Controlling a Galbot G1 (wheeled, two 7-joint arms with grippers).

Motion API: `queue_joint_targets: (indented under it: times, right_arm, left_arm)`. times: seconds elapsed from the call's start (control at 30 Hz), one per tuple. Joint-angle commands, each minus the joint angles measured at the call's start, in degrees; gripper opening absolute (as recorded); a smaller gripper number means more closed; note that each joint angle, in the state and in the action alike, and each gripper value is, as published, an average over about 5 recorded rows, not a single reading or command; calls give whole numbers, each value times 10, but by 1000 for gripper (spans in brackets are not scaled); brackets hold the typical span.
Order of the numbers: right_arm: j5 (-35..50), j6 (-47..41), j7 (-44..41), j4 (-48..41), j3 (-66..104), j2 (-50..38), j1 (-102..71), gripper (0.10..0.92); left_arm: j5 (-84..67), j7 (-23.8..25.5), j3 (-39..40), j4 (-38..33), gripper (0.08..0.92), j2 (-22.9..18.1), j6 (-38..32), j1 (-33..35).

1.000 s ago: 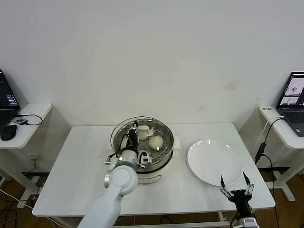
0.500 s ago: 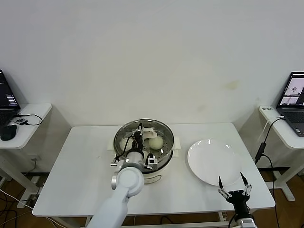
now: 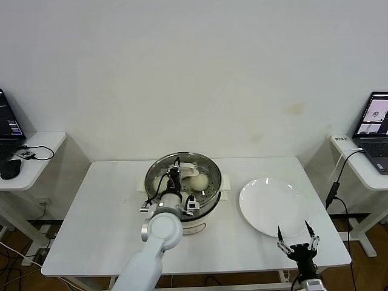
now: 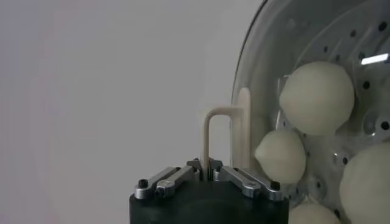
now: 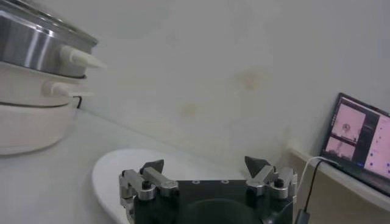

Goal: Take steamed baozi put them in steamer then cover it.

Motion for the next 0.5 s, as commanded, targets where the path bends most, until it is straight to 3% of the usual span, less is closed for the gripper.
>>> queue_joint_targets:
  times: [0.03,0.23,0.5]
  right_arm:
    - [-3,2,-1,-1,-2,1,-1,823]
    - [-7,3,-1,0,-2,1,-3,823]
    - [-11,5,-1,-1,-5,2,-4,823]
  left_arm:
    - [3,-3,-5,1,149,-4,-3,5]
    - [2,-7,-7,-3,157,-7,-8,11]
    - [-15,-7,-8,-55,361,2,-8,38]
